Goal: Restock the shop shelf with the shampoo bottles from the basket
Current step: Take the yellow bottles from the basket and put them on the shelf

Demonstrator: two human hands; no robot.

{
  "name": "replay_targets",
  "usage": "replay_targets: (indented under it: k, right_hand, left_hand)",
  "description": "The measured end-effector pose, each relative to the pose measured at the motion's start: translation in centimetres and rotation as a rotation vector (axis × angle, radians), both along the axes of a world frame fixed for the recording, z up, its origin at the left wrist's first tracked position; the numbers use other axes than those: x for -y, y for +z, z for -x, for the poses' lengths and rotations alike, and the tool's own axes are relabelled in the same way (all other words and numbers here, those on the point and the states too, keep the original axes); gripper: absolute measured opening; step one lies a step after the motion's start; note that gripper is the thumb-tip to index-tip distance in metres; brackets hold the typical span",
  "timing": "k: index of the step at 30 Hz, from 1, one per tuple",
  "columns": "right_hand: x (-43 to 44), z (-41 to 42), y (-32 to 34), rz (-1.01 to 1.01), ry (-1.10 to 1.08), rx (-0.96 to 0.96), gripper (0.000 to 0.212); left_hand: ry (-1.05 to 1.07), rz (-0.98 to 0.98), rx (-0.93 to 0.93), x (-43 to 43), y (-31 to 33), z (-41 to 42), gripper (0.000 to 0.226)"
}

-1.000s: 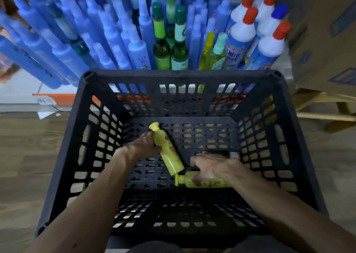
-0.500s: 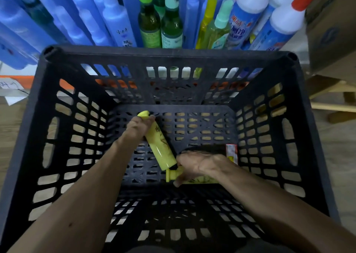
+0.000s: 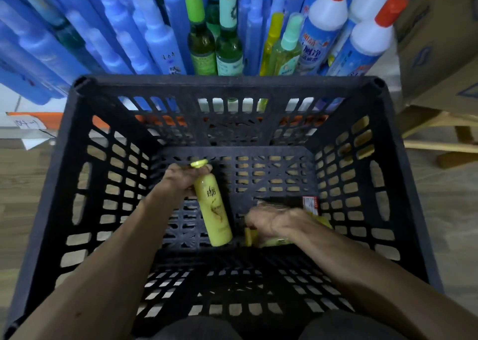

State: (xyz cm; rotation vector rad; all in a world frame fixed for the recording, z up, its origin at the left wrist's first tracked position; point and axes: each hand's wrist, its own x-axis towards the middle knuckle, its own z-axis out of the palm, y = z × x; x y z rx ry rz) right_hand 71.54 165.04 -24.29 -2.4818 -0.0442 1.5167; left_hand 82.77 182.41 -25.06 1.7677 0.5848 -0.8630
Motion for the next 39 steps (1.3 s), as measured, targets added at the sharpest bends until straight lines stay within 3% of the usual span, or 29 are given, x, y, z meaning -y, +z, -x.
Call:
replay_targets:
  k: [3,7,9,11,13,16,21,24,26,31,35,39]
  right_hand:
    - [1.5,0.0,3.3,-0.079,-0.184,0.104,0.025]
    - [3.1,1.0,10.6,-0.110,-0.441,0.291,0.034]
    - [3.3,2.0,15.4,-0.224,-0.697,0.413,0.037]
    - [2.8,2.9,20.7,-0.313,-0.934,0.517,0.028]
    - [2.1,3.4,27.0,-0.347,-1.014,0.558,0.024]
    - [1.2,3.5,38.8,-0.399,-1.034,0.587,0.018]
    - [1.0,3.6,60.9,-0.446,-1.059,0.630,0.015]
    - [1.0,3.7,72.3,-0.489,-1.080,0.682,0.017]
    - [1.1,3.8,78.4,-0.470,-1.058,0.721,0.023]
    - [1.8,3.3,88.6,-0.448,-0.959,0.803,0.011]
    - [2.3,2.8,93.4,-0.502,-0.956,0.872,0.017]
    - [3.0,2.1,97.3,-0.514,-0.910,0.962,0.008]
  left_hand:
    - [-0.039,-0.003,0.114,-0.3,2.8,1.5,0.016]
    - [-0.215,-0.131,0.214,-0.7,9.4,4.5,0.023]
    - [-0.210,-0.124,0.233,-0.4,14.2,5.7,0.023]
    - [-0.208,-0.117,0.260,-0.1,20.2,6.4,0.024]
    - [-0.256,-0.095,0.307,0.1,27.4,6.8,0.020]
    - [-0.288,-0.034,0.377,-0.1,40.1,7.1,0.016]
    - [-0.307,0.014,0.430,-0.7,61.8,8.0,0.028]
    - [-0.305,0.010,0.463,-0.9,72.3,8.9,0.013]
    - [-0.311,0.004,0.486,-1.1,77.8,9.1,0.020]
    - [-0.284,-0.047,0.594,-1.2,89.2,8.9,0.021]
    - [-0.295,-0.018,0.699,-1.6,94.8,8.0,0.015]
    - [-0.268,-0.036,0.802,-1.4,99.2,7.2,0.018]
